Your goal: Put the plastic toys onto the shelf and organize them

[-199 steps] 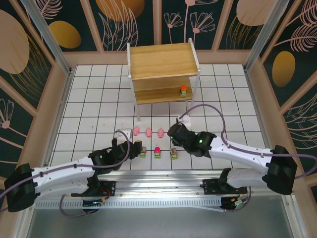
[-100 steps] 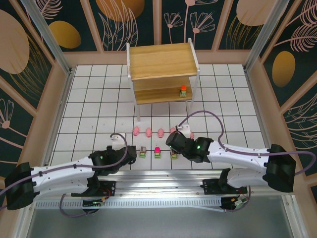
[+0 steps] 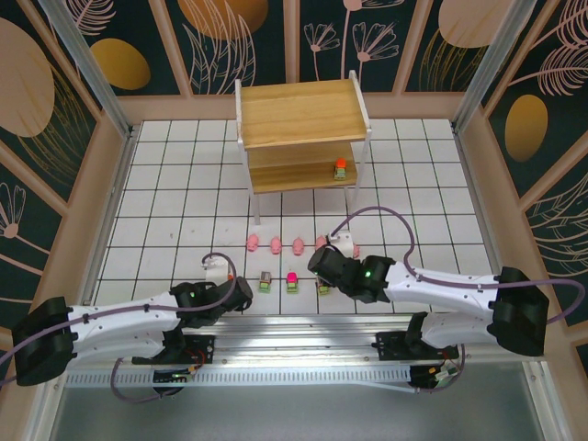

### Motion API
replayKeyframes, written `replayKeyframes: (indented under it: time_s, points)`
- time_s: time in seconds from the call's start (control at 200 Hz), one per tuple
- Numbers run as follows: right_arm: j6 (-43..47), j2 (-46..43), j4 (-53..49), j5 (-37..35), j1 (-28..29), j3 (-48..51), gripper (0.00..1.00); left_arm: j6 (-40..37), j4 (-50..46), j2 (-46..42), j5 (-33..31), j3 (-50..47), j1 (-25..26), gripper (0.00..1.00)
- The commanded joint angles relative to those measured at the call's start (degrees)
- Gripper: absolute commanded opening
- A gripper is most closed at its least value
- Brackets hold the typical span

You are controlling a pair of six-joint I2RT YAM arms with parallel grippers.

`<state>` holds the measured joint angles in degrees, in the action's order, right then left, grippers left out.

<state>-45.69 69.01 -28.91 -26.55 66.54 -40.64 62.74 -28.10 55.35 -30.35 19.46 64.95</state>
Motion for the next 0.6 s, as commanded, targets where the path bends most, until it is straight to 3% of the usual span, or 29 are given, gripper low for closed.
replayKeyframes:
  time_s: [0.0, 0.596]
  points:
    - [-1.6, 0.5, 0.0, -0.2, 0.7, 0.7, 0.37, 1.6, 0.7, 0.5, 1.8, -1.0, 0.3, 0.73]
    - [-2.1, 0.1, -0.1, -0.4, 1.1, 1.8, 0.3, 1.9, 2.3, 5.5, 2.3, -0.4, 0.3, 0.56]
